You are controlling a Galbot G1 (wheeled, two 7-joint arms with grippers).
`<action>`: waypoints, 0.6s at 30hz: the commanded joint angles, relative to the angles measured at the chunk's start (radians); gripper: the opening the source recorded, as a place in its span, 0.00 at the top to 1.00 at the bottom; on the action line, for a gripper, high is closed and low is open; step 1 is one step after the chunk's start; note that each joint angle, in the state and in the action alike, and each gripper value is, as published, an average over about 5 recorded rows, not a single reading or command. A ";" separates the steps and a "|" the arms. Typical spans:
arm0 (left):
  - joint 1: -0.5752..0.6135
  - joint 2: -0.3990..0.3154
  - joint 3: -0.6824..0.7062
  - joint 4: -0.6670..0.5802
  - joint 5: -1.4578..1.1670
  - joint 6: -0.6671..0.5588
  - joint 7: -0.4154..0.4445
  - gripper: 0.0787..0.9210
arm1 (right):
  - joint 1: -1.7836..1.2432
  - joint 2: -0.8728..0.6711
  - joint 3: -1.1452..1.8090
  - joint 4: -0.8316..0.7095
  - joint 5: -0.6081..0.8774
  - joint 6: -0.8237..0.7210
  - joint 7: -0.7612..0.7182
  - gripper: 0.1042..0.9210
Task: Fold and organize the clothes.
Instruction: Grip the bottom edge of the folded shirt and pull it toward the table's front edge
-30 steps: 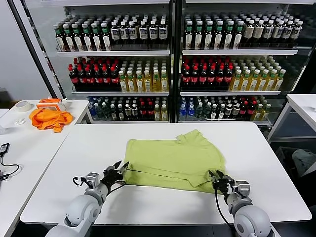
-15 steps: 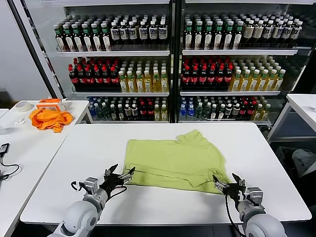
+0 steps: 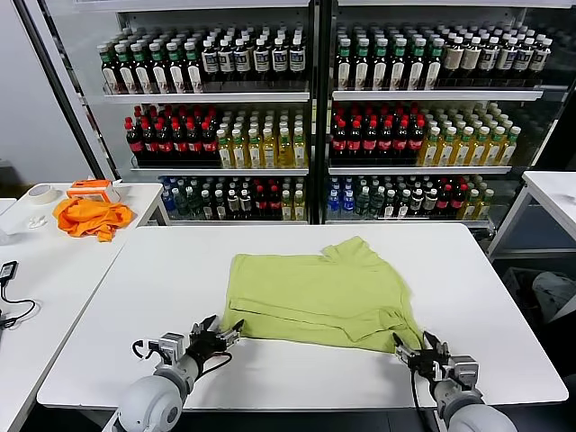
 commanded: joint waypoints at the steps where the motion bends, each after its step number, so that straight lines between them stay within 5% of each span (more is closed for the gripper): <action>1: 0.014 -0.009 0.002 -0.004 0.006 0.019 -0.008 0.37 | -0.012 0.003 0.001 -0.002 0.002 -0.005 0.004 0.51; 13: 0.028 -0.013 -0.004 -0.030 0.041 0.029 0.021 0.78 | -0.030 0.008 0.015 0.034 0.011 -0.007 -0.005 0.92; 18: 0.072 -0.005 -0.012 -0.067 0.071 0.029 0.053 0.94 | -0.067 0.012 0.017 0.082 -0.002 -0.013 -0.008 0.97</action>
